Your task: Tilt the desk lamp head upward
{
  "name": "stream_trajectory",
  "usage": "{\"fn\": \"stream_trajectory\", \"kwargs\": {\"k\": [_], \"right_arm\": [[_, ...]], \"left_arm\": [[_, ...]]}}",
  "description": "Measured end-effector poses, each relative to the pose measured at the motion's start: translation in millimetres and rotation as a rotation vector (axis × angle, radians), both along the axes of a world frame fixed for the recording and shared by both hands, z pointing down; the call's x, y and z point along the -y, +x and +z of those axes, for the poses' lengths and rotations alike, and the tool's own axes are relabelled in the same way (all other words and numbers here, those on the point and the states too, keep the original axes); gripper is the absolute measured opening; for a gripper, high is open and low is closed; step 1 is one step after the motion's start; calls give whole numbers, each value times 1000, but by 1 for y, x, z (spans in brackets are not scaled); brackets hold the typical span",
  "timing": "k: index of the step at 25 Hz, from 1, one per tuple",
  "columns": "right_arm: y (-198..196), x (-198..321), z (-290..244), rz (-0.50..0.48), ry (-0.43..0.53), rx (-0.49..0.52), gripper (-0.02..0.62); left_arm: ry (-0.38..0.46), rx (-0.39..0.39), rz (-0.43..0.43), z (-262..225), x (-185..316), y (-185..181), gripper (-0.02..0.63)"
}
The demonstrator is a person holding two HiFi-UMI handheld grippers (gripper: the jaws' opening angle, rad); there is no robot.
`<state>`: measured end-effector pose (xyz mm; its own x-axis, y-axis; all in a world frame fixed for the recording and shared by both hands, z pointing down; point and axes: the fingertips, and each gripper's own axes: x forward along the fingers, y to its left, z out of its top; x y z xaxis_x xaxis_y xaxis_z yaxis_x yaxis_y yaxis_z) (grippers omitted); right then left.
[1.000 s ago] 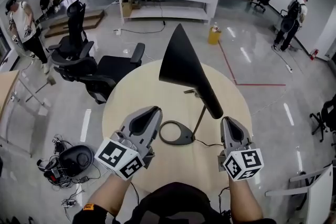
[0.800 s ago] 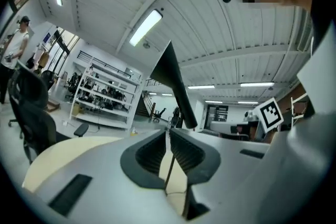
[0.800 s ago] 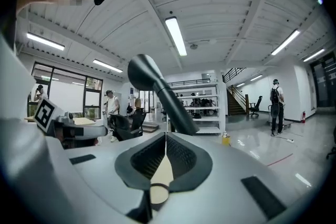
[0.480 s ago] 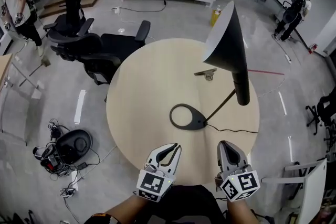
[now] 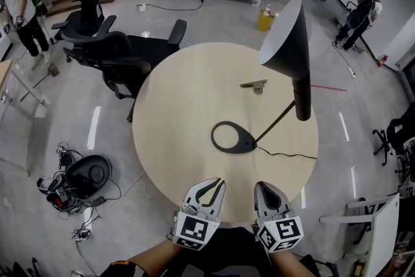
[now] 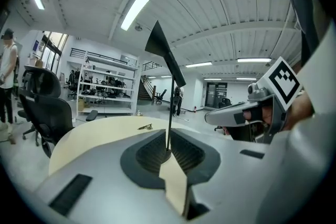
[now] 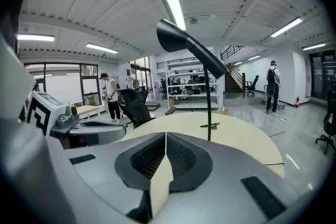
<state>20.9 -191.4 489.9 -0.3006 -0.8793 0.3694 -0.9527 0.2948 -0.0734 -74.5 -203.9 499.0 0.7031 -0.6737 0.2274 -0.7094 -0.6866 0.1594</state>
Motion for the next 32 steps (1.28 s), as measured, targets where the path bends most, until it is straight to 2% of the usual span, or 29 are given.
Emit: {"fn": "stream_trajectory", "kwargs": {"k": [5, 11, 16, 20, 26, 30, 32], "right_arm": [[14, -25, -6, 6, 28, 12, 17], [80, -75, -17, 61, 72, 40, 17], [131, -141, -16, 58, 95, 60, 17], [164, -194, -11, 20, 92, 90, 17], [186, -258, -4, -48, 65, 134, 16], [186, -276, -5, -88, 72, 159, 16], [180, -281, -7, -108, 83, 168, 17]], "left_arm": [[23, 19, -14, -10, -20, 14, 74], [60, 42, 14, -26, -68, 80, 73], [55, 53, -9, -29, -134, 131, 73], [40, 74, -71, -26, -194, 161, 72], [7, 138, -159, -17, -272, 172, 72], [16, 173, -211, -21, -298, 167, 72], [18, 186, -231, -21, -305, 162, 52]]}}
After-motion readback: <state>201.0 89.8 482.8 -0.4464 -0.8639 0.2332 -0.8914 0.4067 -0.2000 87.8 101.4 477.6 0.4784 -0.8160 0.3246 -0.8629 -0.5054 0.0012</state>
